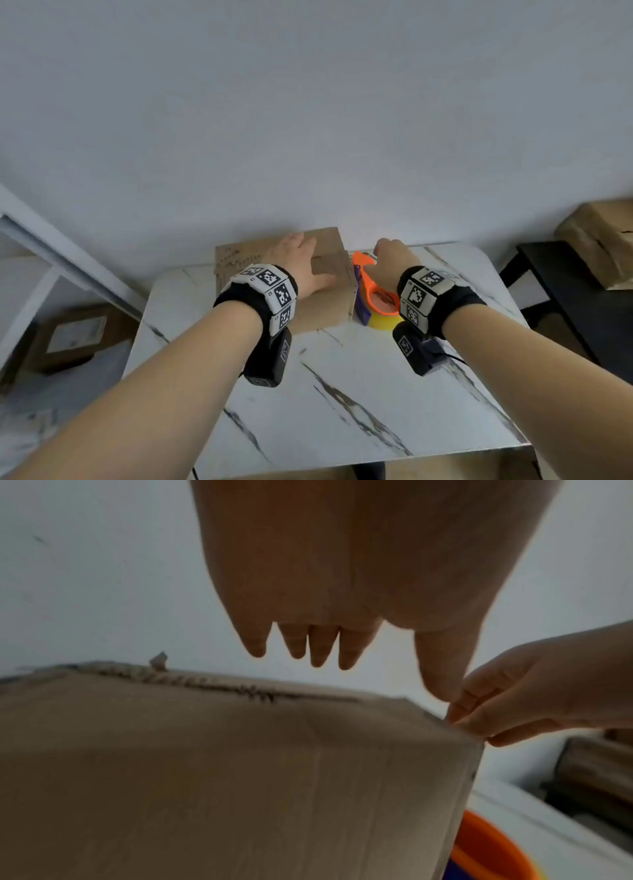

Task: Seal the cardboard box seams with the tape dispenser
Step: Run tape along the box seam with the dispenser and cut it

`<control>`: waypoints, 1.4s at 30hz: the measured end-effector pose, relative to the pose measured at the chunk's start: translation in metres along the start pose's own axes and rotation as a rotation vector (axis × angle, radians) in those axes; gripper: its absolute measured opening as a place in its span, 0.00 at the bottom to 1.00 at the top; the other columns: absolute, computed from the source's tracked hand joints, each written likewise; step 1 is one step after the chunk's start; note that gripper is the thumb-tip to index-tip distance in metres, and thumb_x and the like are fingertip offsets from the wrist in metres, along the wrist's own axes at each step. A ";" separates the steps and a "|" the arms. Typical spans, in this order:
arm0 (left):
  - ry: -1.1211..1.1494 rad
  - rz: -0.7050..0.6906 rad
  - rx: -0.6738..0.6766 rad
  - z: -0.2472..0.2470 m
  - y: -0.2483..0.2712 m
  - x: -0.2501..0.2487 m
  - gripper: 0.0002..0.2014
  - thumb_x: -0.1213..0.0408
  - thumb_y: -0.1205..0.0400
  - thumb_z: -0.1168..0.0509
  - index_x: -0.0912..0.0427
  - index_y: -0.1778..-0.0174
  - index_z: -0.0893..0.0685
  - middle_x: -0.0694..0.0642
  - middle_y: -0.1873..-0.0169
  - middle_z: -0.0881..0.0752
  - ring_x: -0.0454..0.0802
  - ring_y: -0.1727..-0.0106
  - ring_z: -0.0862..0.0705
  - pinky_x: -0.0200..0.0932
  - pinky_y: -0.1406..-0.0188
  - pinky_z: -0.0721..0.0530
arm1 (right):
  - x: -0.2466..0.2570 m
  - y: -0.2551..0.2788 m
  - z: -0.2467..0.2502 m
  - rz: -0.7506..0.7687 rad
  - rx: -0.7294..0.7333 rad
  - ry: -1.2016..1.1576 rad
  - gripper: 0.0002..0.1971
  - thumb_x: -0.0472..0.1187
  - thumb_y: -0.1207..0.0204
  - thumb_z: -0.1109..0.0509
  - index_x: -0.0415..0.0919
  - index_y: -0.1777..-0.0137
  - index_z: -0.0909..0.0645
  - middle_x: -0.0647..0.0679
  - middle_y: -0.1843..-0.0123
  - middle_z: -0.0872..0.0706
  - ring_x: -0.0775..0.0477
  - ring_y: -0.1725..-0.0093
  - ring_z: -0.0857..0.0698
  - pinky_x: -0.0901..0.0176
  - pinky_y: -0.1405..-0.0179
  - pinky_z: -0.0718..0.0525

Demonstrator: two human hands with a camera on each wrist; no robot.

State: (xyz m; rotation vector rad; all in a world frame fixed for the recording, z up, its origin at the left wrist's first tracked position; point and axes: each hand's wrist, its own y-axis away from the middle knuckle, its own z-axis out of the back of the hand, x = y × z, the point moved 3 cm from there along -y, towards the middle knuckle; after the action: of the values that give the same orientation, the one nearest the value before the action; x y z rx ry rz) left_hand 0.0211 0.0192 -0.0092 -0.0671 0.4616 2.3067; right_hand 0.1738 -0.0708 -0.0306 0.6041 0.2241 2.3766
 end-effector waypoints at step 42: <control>0.040 0.153 -0.227 -0.030 0.014 0.023 0.42 0.35 0.21 0.49 0.55 0.18 0.54 0.55 0.17 0.56 0.54 0.17 0.58 0.55 0.19 0.58 | 0.004 0.011 0.030 0.036 -0.274 -0.376 0.11 0.47 0.28 0.36 0.39 0.62 0.28 0.49 0.69 0.26 0.44 0.67 0.26 0.58 0.73 0.32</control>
State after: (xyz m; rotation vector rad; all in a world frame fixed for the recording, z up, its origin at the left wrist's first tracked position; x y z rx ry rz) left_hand -0.0075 0.0151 -0.0370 -0.1961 0.2293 2.5042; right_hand 0.1793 -0.0770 0.0008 0.9071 -0.2743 2.2219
